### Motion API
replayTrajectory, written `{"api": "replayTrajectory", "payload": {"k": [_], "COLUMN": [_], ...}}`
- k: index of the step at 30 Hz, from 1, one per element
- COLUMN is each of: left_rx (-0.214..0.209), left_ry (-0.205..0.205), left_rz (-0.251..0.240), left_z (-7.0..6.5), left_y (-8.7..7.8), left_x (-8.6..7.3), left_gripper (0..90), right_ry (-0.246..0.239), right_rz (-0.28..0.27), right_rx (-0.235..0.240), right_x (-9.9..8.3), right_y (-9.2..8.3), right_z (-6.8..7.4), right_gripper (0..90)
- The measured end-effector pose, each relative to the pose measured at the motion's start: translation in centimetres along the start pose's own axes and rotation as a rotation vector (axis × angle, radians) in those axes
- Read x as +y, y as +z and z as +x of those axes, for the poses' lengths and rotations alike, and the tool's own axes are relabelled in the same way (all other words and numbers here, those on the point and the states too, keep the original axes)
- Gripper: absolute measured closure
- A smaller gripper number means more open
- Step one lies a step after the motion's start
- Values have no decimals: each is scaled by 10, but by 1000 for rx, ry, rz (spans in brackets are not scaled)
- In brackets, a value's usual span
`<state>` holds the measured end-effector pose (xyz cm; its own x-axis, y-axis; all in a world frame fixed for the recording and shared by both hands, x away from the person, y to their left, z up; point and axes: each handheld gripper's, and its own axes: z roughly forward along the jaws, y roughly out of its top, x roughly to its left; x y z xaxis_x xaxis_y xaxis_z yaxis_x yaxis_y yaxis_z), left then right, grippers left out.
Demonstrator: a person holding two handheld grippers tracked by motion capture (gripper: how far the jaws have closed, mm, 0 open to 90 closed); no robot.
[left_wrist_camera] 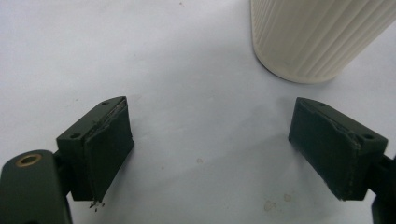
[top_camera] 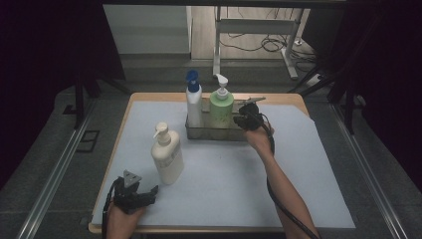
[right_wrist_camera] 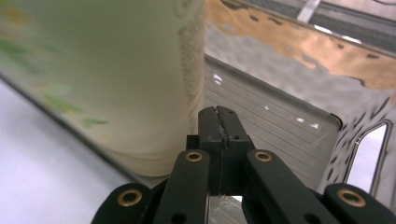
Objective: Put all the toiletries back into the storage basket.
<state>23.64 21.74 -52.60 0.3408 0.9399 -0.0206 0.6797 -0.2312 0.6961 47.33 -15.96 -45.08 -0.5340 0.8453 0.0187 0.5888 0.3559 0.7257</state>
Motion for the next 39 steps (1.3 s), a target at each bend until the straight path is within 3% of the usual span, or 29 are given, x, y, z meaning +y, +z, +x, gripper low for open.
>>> {"api": "replayTrajectory", "payload": {"k": [2,12,26,39], "left_rx": [0,0,0,0], "left_ry": [0,0,-1,-1], "left_rz": [0,0,0,0], "left_z": [0,0,0,0], "left_y": [0,0,0,0], "left_x": [0,0,0,0], "left_gripper": [130,131,131,130], "right_ry": [19,112,77,76], "right_rz": [16,19,30,25], "right_rx": [-16,58,81,65], "right_x": [1,2,7,8], "right_y": [6,18,25,24], "right_z": [-1,-5,10,15], "right_gripper": [895,895,895,896]}}
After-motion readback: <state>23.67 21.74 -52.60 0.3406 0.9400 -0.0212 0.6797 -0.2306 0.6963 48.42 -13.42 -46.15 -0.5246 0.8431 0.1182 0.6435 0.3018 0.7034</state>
